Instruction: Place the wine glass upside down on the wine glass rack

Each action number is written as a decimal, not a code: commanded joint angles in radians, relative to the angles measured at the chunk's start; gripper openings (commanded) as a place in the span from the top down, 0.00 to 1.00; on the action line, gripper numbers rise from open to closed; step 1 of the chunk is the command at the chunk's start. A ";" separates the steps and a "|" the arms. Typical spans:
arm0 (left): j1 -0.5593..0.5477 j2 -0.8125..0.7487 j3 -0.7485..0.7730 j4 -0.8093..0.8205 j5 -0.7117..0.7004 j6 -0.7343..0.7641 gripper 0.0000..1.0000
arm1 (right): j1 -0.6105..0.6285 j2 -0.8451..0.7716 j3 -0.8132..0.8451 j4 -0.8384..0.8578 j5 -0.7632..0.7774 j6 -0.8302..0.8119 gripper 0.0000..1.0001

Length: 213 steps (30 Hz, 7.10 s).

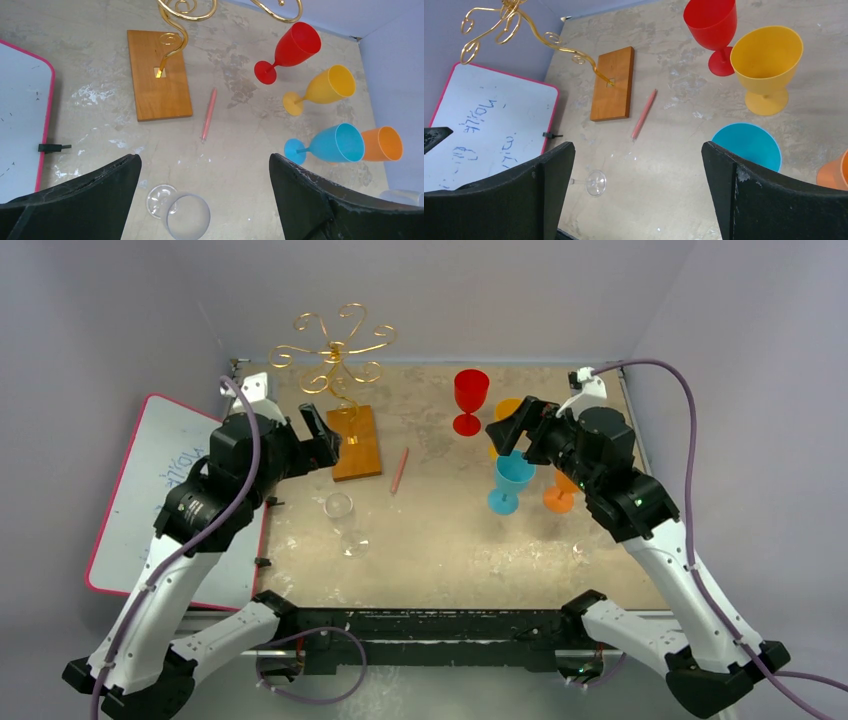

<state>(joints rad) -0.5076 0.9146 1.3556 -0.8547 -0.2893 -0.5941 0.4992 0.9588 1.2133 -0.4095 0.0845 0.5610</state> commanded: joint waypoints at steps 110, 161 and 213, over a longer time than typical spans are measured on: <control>-0.008 0.079 0.149 -0.312 0.367 0.148 1.00 | 0.409 -0.014 -0.278 0.331 -0.484 -1.471 0.39; -0.008 -0.012 0.168 -0.148 0.677 -0.083 1.00 | 0.540 -0.273 -0.546 0.401 -0.312 -1.839 0.41; -0.008 -0.147 0.207 -0.048 0.294 0.164 0.23 | 0.541 -0.013 -0.265 0.407 -0.387 -0.813 1.00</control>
<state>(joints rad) -0.5121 0.7925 1.5314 -0.9459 0.0177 -0.5064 1.0412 0.9188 0.8574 -0.1699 -0.2939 -0.5865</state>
